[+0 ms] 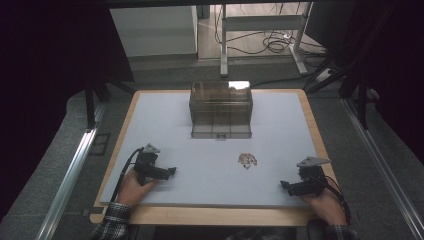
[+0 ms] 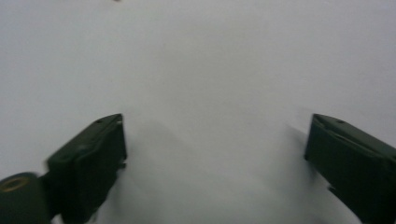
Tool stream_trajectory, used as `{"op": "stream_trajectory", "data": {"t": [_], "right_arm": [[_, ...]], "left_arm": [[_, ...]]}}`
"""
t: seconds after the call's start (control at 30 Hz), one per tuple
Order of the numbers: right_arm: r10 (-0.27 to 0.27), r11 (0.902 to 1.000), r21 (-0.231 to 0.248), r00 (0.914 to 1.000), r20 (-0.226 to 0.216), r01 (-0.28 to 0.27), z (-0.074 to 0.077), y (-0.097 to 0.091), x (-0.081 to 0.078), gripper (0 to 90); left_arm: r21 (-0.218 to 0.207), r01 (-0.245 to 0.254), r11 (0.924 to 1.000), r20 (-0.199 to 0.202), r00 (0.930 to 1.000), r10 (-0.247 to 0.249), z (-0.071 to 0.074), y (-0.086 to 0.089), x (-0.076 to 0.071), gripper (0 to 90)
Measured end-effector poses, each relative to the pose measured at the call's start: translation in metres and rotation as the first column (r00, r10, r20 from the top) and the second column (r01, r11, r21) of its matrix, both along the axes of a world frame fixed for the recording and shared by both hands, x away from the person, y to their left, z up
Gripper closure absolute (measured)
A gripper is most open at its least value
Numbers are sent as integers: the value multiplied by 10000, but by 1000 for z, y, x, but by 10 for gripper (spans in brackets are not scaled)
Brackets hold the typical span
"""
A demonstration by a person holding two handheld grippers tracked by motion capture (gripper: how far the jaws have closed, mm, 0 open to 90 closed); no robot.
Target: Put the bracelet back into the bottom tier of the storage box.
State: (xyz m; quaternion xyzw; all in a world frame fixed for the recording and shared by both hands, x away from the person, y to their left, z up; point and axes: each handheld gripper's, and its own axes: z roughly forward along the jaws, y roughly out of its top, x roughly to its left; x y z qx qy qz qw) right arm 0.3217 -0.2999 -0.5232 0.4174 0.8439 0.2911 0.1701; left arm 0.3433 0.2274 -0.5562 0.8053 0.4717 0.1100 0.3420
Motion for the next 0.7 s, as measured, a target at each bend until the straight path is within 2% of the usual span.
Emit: {"op": "stream_trajectory", "data": {"t": [0.13, 0.7], "right_arm": [[-30, 10000, 94, 10000, 40, 30, -1, 0, -1, 22], [3, 10000, -55, 9999, -110, -3, 1, 1, 1, 20]], "left_arm": [[2, 1, 10000, 1, 10000, -1, 0, 0, 0, 0], [4, 2, 10000, 0, 10000, -2, 0, 0, 0, 0]]}}
